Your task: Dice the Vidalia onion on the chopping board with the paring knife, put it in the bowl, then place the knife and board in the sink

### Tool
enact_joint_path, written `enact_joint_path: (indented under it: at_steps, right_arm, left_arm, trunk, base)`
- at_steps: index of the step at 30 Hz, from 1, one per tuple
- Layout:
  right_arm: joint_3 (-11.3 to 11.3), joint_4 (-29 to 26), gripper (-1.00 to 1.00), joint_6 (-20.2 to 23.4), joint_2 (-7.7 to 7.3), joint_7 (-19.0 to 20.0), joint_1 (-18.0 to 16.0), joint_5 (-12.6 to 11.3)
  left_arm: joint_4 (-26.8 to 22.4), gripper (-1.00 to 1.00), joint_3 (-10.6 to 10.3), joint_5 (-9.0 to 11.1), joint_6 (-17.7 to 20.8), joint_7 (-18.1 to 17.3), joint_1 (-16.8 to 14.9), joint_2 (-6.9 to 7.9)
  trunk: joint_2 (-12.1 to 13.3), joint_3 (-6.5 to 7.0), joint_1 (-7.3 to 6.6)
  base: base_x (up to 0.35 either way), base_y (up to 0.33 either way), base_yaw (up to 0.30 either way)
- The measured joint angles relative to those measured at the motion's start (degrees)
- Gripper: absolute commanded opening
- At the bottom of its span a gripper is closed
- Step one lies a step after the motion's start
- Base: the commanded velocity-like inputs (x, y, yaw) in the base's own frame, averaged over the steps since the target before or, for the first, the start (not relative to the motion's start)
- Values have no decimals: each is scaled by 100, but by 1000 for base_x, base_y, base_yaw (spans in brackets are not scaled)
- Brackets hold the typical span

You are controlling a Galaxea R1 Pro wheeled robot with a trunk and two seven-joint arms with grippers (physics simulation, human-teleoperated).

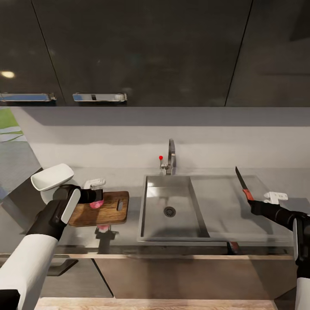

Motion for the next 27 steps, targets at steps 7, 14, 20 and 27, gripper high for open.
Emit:
enact_joint_path:
  at_steps: [7, 14, 20, 27]
  right_arm:
    - [0, 0, -100, 1, 29, 0, -1, -1]
    - [0, 0, -100, -9, 55, 0, 0, -1]
    - [0, 0, -100, -9, 61, 0, 1, -1]
    - [0, 0, -100, -9, 78, 0, 2, -1]
  left_arm:
    - [133, -100, 0, 1, -221, 0, 0, 7]
    - [131, -100, 0, 2, -221, -3, 0, 9]
    - [131, -100, 0, 2, -221, -3, 0, 8]
    - [316, -100, 0, -10, -428, -2, 0, 0]
  trunk:
    - [0, 0, 0]
    - [0, 0, 0]
    - [0, 0, 0]
    - [0, 0, 0]
  base:
    - [0, 0, 0]
    - [0, 14, 0]
    - [0, 48, 0]
    - [0, 0, 0]
